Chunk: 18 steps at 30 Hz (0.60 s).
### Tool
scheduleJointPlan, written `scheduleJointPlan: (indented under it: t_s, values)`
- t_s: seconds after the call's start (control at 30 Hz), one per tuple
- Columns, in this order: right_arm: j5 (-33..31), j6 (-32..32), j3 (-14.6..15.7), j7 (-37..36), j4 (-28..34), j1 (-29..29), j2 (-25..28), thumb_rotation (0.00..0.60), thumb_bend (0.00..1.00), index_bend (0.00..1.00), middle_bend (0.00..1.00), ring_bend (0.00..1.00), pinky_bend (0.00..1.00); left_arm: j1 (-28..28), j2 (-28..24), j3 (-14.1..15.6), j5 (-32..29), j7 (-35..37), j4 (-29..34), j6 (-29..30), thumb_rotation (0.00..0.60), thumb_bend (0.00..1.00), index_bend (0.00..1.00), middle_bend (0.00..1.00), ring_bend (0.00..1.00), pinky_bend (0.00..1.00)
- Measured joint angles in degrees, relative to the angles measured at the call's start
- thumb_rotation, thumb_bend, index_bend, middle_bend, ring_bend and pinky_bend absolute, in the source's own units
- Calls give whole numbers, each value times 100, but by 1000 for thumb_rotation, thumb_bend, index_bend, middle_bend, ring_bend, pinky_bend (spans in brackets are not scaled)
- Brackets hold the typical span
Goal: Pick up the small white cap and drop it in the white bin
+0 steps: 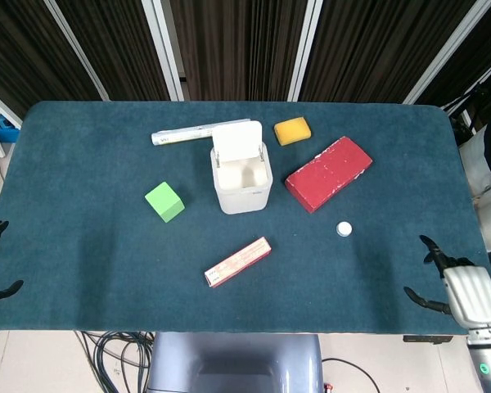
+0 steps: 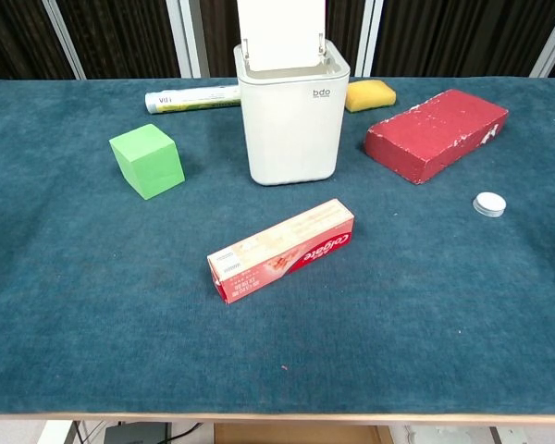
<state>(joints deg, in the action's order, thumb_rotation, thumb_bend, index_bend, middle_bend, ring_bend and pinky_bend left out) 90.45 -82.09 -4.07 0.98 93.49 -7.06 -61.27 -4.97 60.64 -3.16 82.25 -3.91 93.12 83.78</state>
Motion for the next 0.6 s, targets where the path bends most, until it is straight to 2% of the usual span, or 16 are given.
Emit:
scheduleJointPlan:
  t_s: [0.17,0.3,0.43,0.6]
  values:
    - [-133,1097,-149,-228,101,-645,260,600,127,286,871,945,911,-3,1,-2,-9,-12,-14,-8,600,151,113,160,30,0]
    - [-511,2097,-323,-211,11,-1249,268,600,111,295,876,952,914,-6,-1,-3,-24,-29,-18,-21,600,153,113,160,30,0]
    - [-1208,3180,-497,-8,-320,-1929,44,600,109,300,876,952,914,-8,-3,-6,-39,-54,-17,-27,600,153,113,160,30,0]
    - [-1930,3861,-614,416,-931,-2545,-458,600,109,333,877,951,914,-12,4,-13,-57,-78,-22,-35,600,153,113,160,30,0]
